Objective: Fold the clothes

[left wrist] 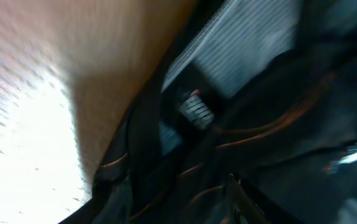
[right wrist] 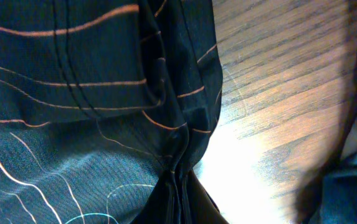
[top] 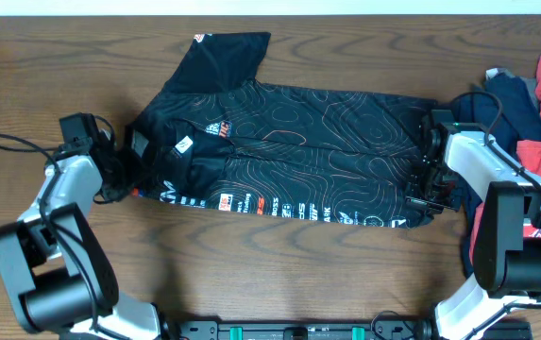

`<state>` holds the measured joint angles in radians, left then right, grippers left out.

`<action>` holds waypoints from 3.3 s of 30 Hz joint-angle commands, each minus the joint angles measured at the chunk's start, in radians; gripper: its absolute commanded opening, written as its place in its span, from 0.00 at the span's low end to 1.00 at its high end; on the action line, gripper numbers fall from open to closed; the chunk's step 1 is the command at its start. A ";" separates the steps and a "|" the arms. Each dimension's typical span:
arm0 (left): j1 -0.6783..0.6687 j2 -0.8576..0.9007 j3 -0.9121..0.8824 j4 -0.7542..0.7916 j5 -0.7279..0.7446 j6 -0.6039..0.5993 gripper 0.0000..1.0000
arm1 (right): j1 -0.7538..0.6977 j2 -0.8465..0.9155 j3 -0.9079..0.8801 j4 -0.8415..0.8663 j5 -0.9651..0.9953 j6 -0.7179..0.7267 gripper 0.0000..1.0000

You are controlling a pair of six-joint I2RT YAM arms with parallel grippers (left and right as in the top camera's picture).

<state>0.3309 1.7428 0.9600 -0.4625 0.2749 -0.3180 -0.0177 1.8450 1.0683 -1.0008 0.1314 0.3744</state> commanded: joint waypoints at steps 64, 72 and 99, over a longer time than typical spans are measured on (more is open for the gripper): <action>-0.170 0.261 0.284 0.452 -0.066 0.210 0.95 | -0.001 -0.290 0.079 -0.011 -0.196 -0.084 0.72; -0.193 0.335 0.284 0.441 -0.020 0.216 0.95 | -0.001 -0.290 0.079 0.003 -0.196 -0.084 0.74; -0.256 0.301 0.282 0.291 -0.036 0.167 0.06 | 0.000 -0.237 0.079 0.314 -0.237 -0.156 0.65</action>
<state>0.0738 2.0567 1.2469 -0.1387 0.2371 -0.1349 -0.0177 1.5684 1.1381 -0.7254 -0.1017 0.2302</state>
